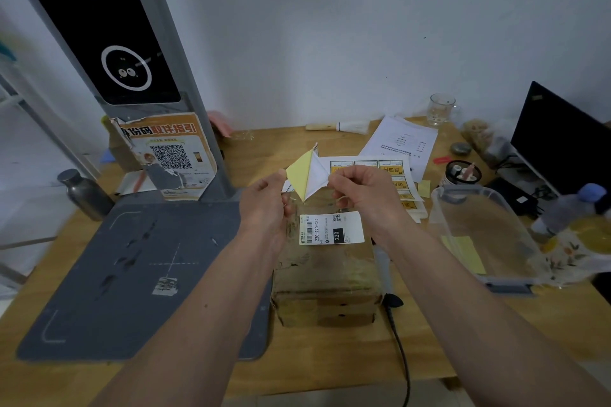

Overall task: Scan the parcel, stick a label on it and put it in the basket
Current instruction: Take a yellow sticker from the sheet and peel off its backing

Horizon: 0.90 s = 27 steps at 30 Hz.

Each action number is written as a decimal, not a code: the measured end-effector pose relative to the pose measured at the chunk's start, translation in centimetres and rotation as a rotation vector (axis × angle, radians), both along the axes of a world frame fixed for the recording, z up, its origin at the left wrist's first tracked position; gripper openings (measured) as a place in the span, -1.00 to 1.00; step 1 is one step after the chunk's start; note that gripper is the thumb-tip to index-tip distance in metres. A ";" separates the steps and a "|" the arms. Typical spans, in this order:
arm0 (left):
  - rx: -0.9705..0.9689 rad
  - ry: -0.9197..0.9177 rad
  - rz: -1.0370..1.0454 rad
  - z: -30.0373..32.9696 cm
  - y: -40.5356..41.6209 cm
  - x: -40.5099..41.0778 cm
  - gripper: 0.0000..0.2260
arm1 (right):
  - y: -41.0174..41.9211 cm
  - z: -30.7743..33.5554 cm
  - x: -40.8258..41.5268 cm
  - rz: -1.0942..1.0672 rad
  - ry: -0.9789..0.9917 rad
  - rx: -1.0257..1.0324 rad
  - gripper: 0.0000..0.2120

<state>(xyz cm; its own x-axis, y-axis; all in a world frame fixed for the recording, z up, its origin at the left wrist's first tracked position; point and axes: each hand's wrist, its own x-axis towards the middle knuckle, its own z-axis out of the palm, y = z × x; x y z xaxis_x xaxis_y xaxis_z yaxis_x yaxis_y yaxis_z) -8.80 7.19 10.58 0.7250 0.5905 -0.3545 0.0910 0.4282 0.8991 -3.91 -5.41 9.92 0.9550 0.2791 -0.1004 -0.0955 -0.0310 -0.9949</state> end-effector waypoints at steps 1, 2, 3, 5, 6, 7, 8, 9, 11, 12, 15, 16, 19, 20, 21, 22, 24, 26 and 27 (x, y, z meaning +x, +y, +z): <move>0.011 0.002 0.000 0.0 0.0 0.0 -0.84 | 0.0 0.0 0.0 0.001 -0.001 -0.004 -0.86; 0.023 0.006 0.001 0.0 0.0 -0.1 -0.84 | -0.1 0.0 0.0 0.001 -0.004 -0.009 -0.85; 0.034 0.010 0.004 0.0 0.0 -0.1 -0.84 | -0.1 0.0 -0.1 0.001 -0.006 -0.012 -0.85; 0.064 0.026 0.010 -0.1 0.1 -0.1 -0.83 | -0.2 0.1 -0.1 0.000 -0.008 -0.015 -0.85; 0.084 0.038 0.015 -0.1 0.1 -0.1 -0.81 | -0.2 0.1 -0.1 -0.002 -0.011 -0.017 -0.85; 0.101 0.049 0.022 -0.2 0.2 -0.1 -0.80 | -0.2 0.0 -0.1 -0.004 -0.014 -0.020 -0.85; 0.115 0.057 0.029 -0.3 0.2 -0.1 -0.79 | -0.3 0.0 -0.1 -0.008 -0.018 -0.024 -0.85; 0.128 0.069 0.036 -0.4 0.3 -0.1 -0.78 | -0.4 0.0 -0.1 -0.012 -0.021 -0.028 -0.86; 0.158 0.106 0.049 -0.6 0.5 -0.1 -0.77 | -0.5 -0.1 -0.1 -0.018 -0.026 -0.037 -0.88; 0.169 0.118 0.052 -0.6 0.6 0.0 -0.77 | -0.6 -0.1 0.0 -0.016 -0.029 -0.040 -0.89; 0.201 0.140 0.053 -0.9 0.8 0.1 -0.76 | -0.8 -0.2 0.1 -0.006 -0.027 -0.037 -0.90; 0.207 0.148 0.058 -1.0 0.8 0.2 -0.76 | -0.9 -0.2 0.1 -0.003 -0.023 -0.032 -0.90; 0.209 0.167 0.074 -1.1 0.8 0.3 -0.76 | -1.1 -0.2 0.1 0.007 -0.009 -0.017 -0.93; 0.212 0.172 0.076 -1.2 0.8 0.4 -0.76 | -1.3 -0.1 0.1 0.011 -0.002 -0.009 -0.92; 0.216 0.176 0.077 -1.3 0.9 0.4 -0.76 | -1.4 -0.1 0.1 0.016 0.006 0.000 -0.92; 0.220 0.178 0.077 -1.3 0.9 0.4 -0.76 | -1.5 -0.1 0.2 0.019 0.014 0.009 -0.91; 0.226 0.179 0.076 -1.5 1.1 0.4 -0.75 | -1.6 0.0 0.2 0.024 0.029 0.019 -0.92; 0.230 0.184 0.083 -1.6 1.2 0.5 -0.74 | -1.8 0.0 0.3 0.025 0.042 0.025 -0.91; 0.236 0.189 0.091 -1.6 1.3 0.5 -0.74 | -1.9 0.0 0.4 0.026 0.045 0.029 -0.90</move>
